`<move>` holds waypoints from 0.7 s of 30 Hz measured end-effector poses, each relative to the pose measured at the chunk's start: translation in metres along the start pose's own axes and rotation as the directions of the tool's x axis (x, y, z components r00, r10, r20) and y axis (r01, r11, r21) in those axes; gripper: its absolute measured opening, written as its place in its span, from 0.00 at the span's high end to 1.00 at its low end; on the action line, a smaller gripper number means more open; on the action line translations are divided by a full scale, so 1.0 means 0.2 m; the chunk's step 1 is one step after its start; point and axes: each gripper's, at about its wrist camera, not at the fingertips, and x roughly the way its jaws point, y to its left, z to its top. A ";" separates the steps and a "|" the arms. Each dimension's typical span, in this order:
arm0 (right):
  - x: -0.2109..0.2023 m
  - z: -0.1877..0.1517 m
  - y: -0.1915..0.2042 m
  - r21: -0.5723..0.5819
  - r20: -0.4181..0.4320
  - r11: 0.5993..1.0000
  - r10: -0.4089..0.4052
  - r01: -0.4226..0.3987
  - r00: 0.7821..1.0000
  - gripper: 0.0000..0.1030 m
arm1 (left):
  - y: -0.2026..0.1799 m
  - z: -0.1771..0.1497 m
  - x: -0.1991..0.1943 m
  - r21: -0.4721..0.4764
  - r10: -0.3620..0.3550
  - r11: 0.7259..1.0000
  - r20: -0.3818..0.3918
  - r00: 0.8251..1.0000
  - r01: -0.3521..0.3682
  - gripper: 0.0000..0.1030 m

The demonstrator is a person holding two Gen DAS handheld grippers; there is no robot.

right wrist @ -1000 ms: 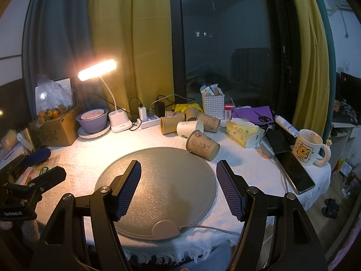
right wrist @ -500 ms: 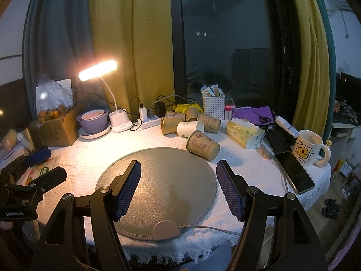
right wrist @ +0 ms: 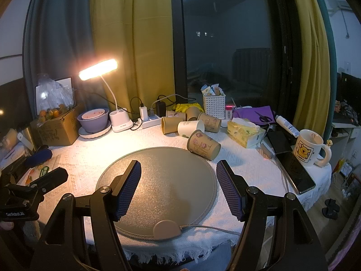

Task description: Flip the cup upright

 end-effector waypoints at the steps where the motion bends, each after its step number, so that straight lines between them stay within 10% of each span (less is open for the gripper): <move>1: 0.01 0.00 -0.01 0.001 0.000 1.000 0.001 -0.001 1.000 0.30 | 0.00 0.00 0.00 -0.002 0.001 1.000 0.001 1.000 -0.001 0.05; 21: 0.20 0.08 -0.03 -0.004 -0.026 0.999 0.041 -0.041 0.999 0.30 | 0.02 0.07 0.28 0.028 -0.036 0.999 -0.084 0.996 0.039 0.05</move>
